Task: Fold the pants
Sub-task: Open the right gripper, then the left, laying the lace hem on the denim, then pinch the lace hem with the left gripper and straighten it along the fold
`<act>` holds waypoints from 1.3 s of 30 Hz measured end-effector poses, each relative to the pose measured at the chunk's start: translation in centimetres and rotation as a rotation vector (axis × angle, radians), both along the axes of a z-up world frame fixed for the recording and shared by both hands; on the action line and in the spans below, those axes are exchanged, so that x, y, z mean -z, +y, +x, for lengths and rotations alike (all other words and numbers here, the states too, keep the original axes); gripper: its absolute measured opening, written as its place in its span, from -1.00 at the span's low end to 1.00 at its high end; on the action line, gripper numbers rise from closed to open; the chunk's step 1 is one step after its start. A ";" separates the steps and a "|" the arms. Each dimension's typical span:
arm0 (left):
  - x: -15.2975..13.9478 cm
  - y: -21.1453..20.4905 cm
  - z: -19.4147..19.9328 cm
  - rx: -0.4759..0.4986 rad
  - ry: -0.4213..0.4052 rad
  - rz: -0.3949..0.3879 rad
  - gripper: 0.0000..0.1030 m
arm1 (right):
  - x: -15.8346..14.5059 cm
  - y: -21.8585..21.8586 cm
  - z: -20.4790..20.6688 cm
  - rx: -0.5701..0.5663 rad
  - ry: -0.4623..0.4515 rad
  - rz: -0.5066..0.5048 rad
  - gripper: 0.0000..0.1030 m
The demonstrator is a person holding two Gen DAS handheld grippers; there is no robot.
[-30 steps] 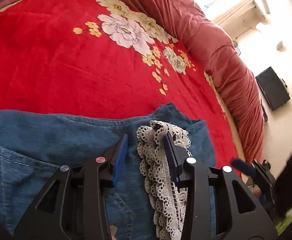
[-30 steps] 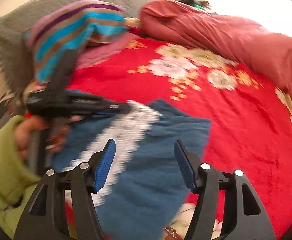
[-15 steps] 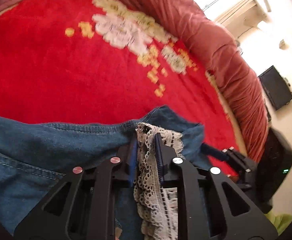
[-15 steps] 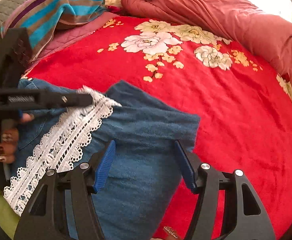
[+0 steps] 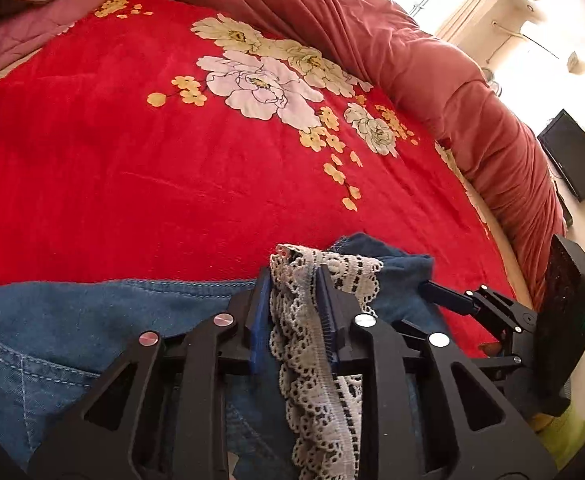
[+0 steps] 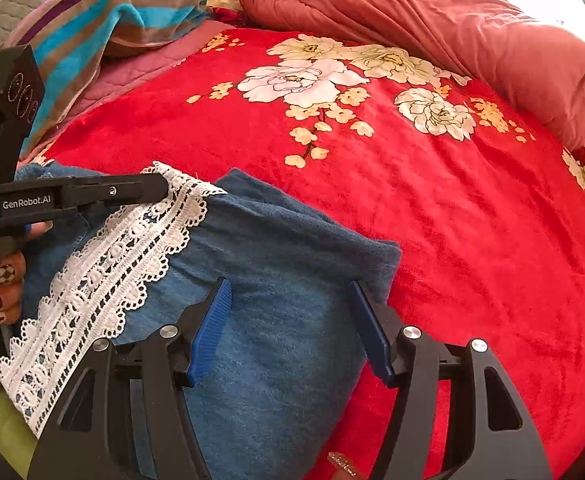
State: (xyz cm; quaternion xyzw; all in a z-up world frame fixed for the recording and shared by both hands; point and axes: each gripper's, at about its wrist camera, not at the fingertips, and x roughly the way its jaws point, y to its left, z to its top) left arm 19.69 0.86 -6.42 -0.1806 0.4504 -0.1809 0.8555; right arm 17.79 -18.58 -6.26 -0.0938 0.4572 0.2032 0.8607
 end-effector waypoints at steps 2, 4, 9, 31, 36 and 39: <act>-0.3 0.4 -0.4 -0.011 -0.012 0.009 -0.51 | -0.2 -0.1 -0.1 0.001 0.000 -0.001 0.16; -0.6 0.8 -0.9 -0.023 -0.019 0.011 -0.48 | -0.9 -0.6 -0.4 0.014 -0.003 0.017 0.16; -2.0 2.0 -2.5 -0.057 -0.046 0.023 -0.42 | -2.4 -1.9 -2.2 0.023 -0.018 0.054 0.27; -4.0 2.2 -13.9 -0.041 0.002 0.058 0.04 | -5.2 -2.8 -10.5 -0.095 -0.063 0.140 0.49; -3.4 1.2 -15.1 -0.014 0.041 0.046 0.03 | -4.9 -2.9 -11.2 -0.105 -0.052 0.154 0.49; -2.4 0.7 -15.1 -0.021 0.083 0.041 0.03 | -4.8 -3.0 -11.5 -0.108 -0.050 0.157 0.49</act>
